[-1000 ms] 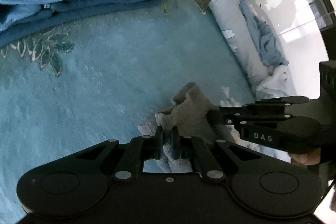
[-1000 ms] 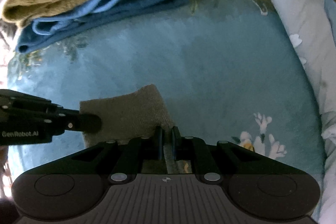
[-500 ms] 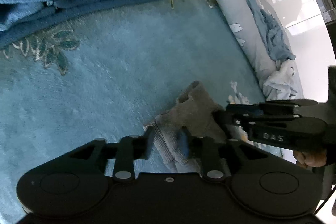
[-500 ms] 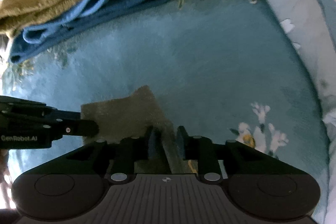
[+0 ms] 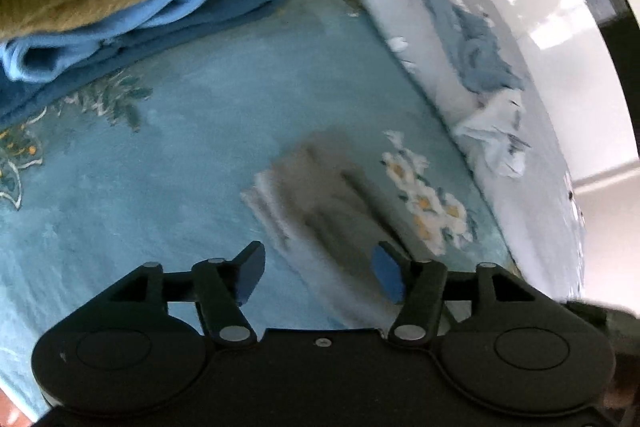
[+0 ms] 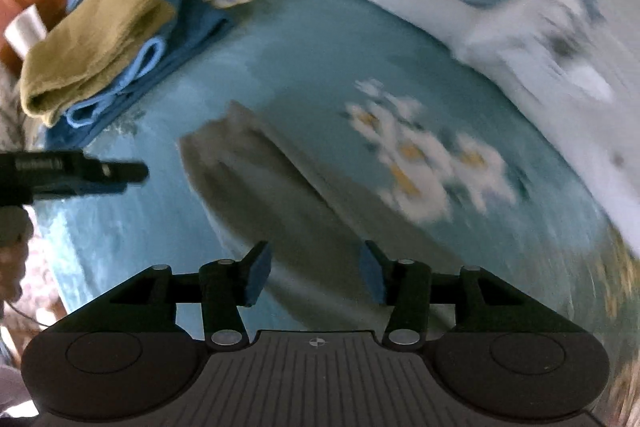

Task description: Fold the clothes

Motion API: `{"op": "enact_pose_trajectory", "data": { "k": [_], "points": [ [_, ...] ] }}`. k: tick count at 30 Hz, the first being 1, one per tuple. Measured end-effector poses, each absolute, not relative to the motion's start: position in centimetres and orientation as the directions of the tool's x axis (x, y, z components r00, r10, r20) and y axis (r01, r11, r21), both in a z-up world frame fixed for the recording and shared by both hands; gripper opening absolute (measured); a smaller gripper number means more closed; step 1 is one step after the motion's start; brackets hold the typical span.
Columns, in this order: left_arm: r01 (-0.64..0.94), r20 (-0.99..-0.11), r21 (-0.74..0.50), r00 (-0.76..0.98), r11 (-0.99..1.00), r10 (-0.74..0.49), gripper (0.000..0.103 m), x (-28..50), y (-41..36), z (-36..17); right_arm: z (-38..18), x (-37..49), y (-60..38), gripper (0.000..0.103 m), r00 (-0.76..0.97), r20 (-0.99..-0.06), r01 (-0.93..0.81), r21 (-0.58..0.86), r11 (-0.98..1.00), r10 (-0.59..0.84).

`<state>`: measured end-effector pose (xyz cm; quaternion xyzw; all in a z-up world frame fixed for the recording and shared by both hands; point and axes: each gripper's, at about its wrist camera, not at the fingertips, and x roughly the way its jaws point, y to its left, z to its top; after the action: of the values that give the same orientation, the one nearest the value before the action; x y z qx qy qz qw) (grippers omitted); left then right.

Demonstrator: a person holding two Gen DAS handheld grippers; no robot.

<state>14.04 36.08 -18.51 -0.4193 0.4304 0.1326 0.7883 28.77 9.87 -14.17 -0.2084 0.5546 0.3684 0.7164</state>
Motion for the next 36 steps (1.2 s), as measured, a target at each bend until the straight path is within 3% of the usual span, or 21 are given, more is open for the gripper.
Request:
{"op": "enact_pose_trajectory", "data": {
  "k": [3, 9, 22, 30, 36],
  "points": [
    [-0.519, -0.783, -0.537, 0.600, 0.665, -0.165, 0.071, 14.4, 33.3, -16.4, -12.7, 27.1, 4.6, 0.058, 0.157, -0.941, -0.694, 0.110, 0.711, 0.298],
    [-0.427, -0.775, -0.514, 0.602, 0.744, -0.191, 0.083, 14.4, 26.5, -12.9, -10.8, 23.3, -6.7, 0.063, 0.256, -0.923, -0.537, 0.113, 0.836, 0.289],
    [-0.338, -0.783, -0.425, 0.603, 0.840, -0.153, 0.085, 13.3, 13.4, -7.0, -9.5, 16.9, -25.4, 0.068, 0.411, -0.869, -0.303, 0.157, 0.940, 0.277],
    [-0.313, -0.792, -0.368, 0.599, 0.876, -0.119, 0.089, 13.0, 9.7, -4.1, -9.2, 15.1, -30.0, 0.071, 0.456, -0.837, -0.232, 0.215, 0.949, 0.301],
    [-0.214, -0.796, -0.356, 0.580, 0.910, -0.176, 0.089, 14.3, 8.1, -3.8, -9.2, 14.4, -30.6, 0.072, 0.473, -0.831, -0.186, 0.230, 0.955, 0.292]
  ]
}}
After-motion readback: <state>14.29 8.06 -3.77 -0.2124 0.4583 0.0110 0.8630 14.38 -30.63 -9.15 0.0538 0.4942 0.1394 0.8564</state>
